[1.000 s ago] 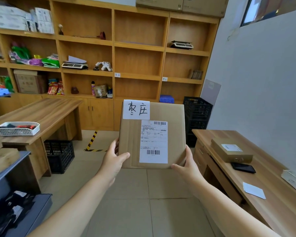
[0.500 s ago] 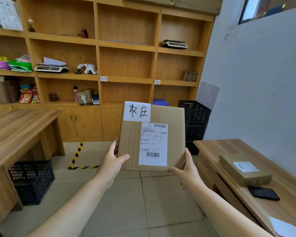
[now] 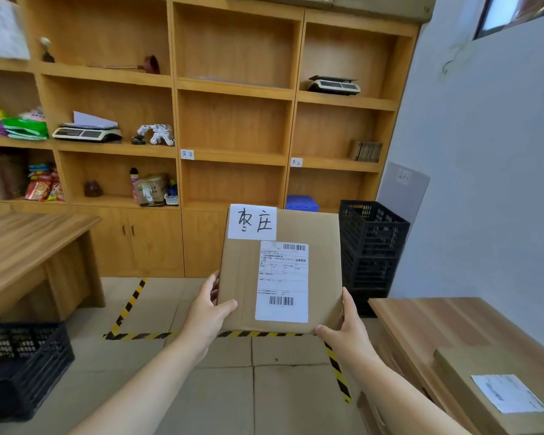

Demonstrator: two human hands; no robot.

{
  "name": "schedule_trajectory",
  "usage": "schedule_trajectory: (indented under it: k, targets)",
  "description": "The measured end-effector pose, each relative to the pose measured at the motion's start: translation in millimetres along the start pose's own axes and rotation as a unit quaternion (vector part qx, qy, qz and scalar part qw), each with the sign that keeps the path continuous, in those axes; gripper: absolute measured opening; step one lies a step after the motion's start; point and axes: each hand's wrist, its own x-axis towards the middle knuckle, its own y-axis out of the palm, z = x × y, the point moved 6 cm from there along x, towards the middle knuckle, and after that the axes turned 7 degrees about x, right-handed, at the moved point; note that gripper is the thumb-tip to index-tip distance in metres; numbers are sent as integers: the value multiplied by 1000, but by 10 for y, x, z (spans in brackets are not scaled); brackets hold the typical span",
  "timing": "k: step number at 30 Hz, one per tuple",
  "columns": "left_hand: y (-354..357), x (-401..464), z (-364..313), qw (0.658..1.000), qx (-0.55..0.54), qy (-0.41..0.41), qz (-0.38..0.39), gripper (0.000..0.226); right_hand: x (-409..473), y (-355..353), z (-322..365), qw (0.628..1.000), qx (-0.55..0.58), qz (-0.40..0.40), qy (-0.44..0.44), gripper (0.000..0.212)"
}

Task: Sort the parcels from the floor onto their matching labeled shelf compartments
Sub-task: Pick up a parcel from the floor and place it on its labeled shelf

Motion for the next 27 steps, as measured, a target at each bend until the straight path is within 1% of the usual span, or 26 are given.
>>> schedule_trajectory:
  k: [6,9,12,16,21,27]
  targets:
    - [388,745,10,999,3,-20,-33,68,1069,-189,-83,999,8,50,2,94]
    - [414,1046,127,998,15,-39,-51,65,1506,-81,-214,997,-4,80,6,94]
    - [369,1397,246,996,31,-51,-61,66,1913,83,-357,996,-14,92,17,95]
    - [250,1967,436,995,58,-62,-48,64,2446,366,-480,993,-15,108,41,94]
    - [-16,2869,701,995,59,-77,-24,61,3224,825,-488,992,-16,112,48,93]
    - [-285,3964,819,996,49,-77,12,71,4188,1383,-409,994,-14,95,55,95]
